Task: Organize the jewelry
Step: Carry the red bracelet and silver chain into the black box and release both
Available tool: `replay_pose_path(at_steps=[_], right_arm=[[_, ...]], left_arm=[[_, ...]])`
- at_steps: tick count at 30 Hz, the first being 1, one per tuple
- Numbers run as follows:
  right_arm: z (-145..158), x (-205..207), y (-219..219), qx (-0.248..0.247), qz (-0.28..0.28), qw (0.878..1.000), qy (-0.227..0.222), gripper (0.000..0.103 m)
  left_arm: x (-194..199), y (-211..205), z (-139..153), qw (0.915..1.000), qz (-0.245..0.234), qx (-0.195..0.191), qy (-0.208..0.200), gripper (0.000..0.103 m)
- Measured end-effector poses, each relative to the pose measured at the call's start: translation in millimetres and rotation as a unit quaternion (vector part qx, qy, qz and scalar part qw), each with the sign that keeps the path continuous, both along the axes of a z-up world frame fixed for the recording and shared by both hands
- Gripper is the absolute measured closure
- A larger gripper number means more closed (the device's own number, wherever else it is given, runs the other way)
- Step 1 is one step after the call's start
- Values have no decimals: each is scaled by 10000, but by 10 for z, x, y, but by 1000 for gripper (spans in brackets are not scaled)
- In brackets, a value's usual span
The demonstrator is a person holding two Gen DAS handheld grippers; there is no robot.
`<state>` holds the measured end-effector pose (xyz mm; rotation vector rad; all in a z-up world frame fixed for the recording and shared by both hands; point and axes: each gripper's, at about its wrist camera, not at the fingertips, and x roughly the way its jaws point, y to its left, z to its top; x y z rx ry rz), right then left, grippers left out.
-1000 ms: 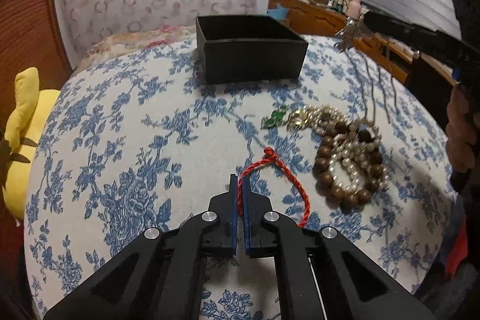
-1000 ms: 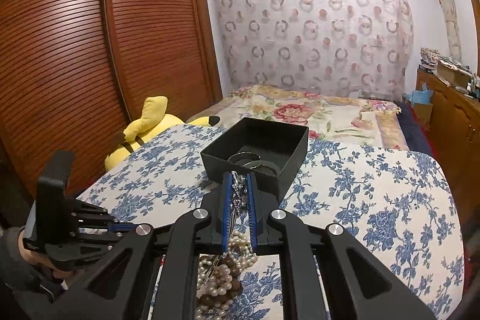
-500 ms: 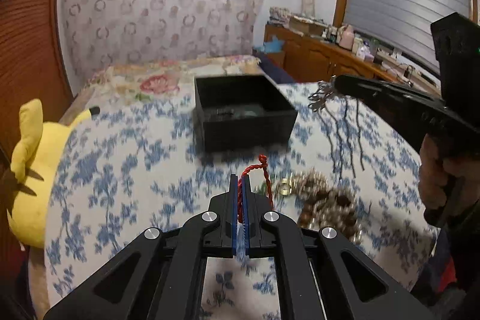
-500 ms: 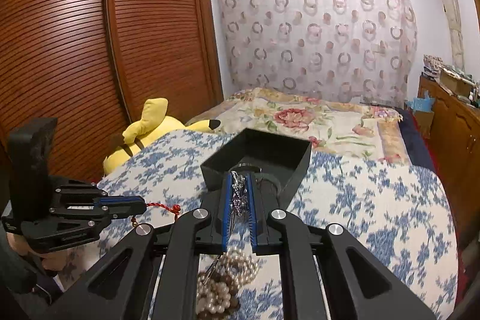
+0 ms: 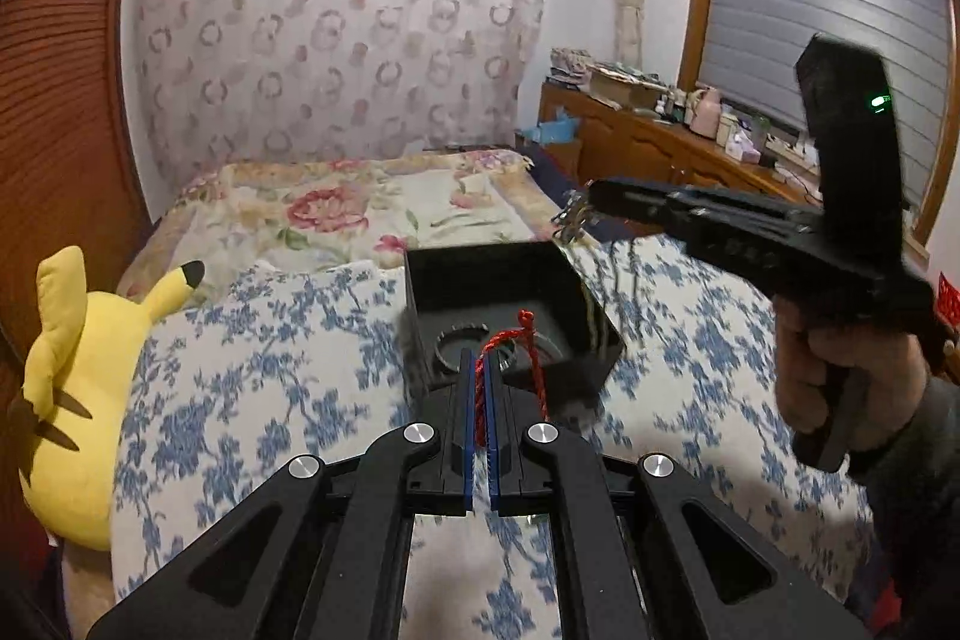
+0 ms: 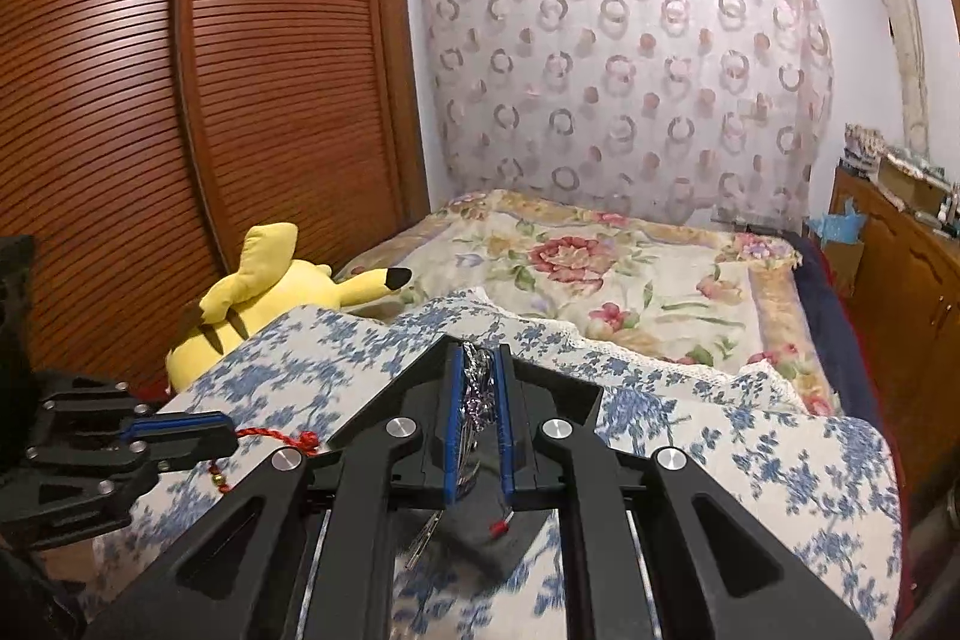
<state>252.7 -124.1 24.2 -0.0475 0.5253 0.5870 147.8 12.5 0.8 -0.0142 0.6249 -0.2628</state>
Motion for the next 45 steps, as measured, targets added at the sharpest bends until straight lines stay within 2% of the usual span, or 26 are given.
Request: replay_pose_path(at_steps=[7, 15, 24, 41, 44, 45], right_arm=[[-265, 445, 160, -141, -173, 9990, 392, 91], [-558, 599, 246, -275, -153, 9961, 826, 91], [-440, 505, 71, -205, -155, 9972, 708, 89], [-389, 0, -321, -373, -110, 9979, 522, 89], [-399, -74, -349, -383, -101, 9979, 518, 89], [-402, -106, -361, -389, -106, 9978, 520, 89]], left_arm=[[241, 43, 30, 9999, 115, -22, 27, 101], [464, 38, 11, 9998, 149, -58, 127, 101], [616, -27, -81, 9996, 141, -43, 230, 101], [986, -249, -275, 9986, 197, 95, 478, 101], [977, -252, -286, 9985, 207, 114, 496, 93], [964, -249, -284, 9985, 212, 112, 497, 84]])
